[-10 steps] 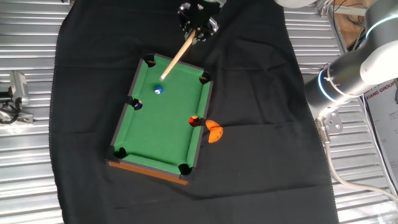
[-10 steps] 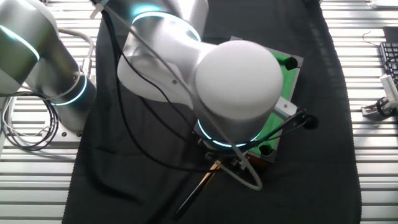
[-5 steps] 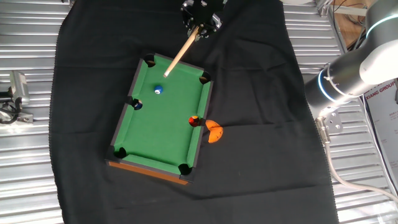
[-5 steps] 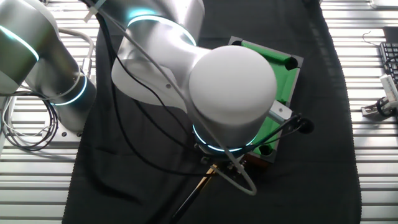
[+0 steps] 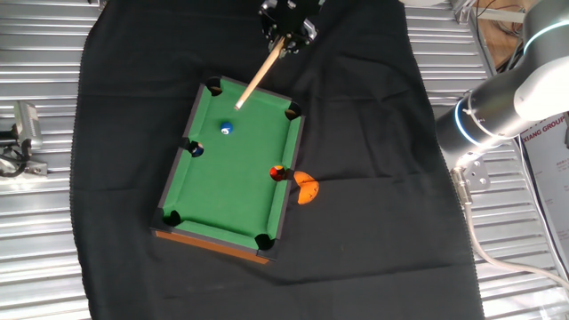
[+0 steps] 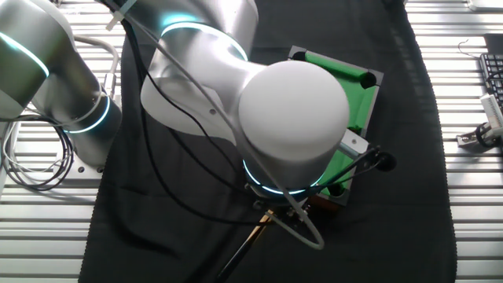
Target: Hit the pool ball
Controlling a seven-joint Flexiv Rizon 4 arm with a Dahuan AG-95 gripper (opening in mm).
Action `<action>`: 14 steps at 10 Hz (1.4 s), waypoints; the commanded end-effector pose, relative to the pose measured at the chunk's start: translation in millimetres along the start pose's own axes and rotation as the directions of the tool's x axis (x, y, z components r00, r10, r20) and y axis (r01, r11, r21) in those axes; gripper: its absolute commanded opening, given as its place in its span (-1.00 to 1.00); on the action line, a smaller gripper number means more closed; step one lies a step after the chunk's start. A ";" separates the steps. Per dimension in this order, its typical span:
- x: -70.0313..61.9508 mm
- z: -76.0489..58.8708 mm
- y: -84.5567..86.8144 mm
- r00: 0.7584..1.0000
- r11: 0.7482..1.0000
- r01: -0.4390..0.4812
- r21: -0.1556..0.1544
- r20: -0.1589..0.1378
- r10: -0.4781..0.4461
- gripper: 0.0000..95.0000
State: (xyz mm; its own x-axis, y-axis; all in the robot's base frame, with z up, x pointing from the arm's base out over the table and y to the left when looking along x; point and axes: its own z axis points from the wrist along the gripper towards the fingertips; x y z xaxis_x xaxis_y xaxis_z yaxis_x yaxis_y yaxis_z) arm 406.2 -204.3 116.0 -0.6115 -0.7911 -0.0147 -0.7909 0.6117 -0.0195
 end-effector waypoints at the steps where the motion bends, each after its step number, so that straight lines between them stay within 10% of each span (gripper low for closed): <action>1: 0.1 0.2 -0.3 1.000 1.000 -0.001 -0.005 -0.018 0.001 -1.00; 14: -1.8 1.1 -2.7 0.993 1.000 -0.011 -0.020 -0.118 0.008 -1.00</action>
State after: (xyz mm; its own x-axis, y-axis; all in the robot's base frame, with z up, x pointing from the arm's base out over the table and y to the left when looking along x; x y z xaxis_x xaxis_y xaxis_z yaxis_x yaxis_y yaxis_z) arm 409.8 -204.4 115.0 -0.6160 -0.7807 0.1052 -0.7850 0.6195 0.0011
